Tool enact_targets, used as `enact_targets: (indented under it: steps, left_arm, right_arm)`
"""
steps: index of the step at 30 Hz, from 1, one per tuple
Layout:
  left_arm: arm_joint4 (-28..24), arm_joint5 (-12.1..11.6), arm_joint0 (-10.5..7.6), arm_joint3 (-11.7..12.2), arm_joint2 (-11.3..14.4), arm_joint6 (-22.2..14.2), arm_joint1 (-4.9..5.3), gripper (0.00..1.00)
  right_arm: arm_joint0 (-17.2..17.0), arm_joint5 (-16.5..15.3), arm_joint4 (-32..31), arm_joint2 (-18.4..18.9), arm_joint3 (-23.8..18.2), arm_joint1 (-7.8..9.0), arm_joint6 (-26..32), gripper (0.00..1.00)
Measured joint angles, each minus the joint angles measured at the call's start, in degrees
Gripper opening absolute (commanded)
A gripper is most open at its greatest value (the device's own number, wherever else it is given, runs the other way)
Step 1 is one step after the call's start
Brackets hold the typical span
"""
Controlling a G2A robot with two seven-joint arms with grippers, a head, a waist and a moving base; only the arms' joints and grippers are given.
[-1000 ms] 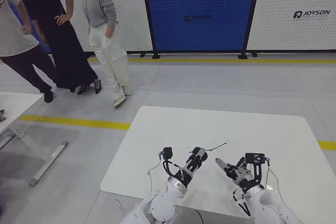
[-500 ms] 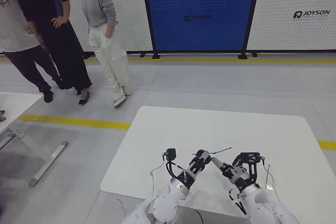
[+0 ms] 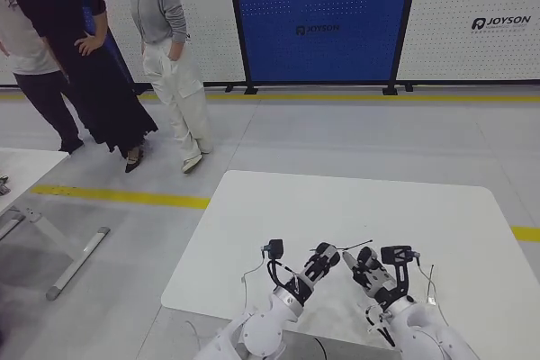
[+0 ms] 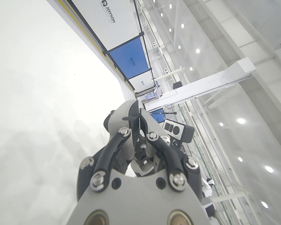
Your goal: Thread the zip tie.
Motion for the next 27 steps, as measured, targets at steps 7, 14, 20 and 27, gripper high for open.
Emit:
enact_targets:
  steps: [7, 14, 20, 27]
  left_arm:
    - [-0.01, 0.36, 0.29, -0.33, -0.3, -0.51, 0.12, 0.0]
    - [0.38, 0.65, 0.39, -0.38, -0.29, -0.18, 0.14, 0.0]
    - [0.63, 0.76, 0.49, -0.29, 0.01, -0.37, 0.15, 0.0]
    - [0.96, 0.89, 0.38, 0.06, 0.56, -0.49, 0.09, 0.0]
  right_arm:
    - [-0.18, -0.74, -0.73, -0.29, -0.58, 0.06, 0.55, 0.37]
    - [-0.42, -1.07, -1.32, -0.43, -1.16, 0.11, 0.69, 0.36]
    - [-0.76, -1.47, -1.39, -0.26, -1.66, 0.16, 0.3, 0.35]
    - [-0.57, -1.61, -1.07, -0.31, -1.46, 0.14, 0.36, 0.27]
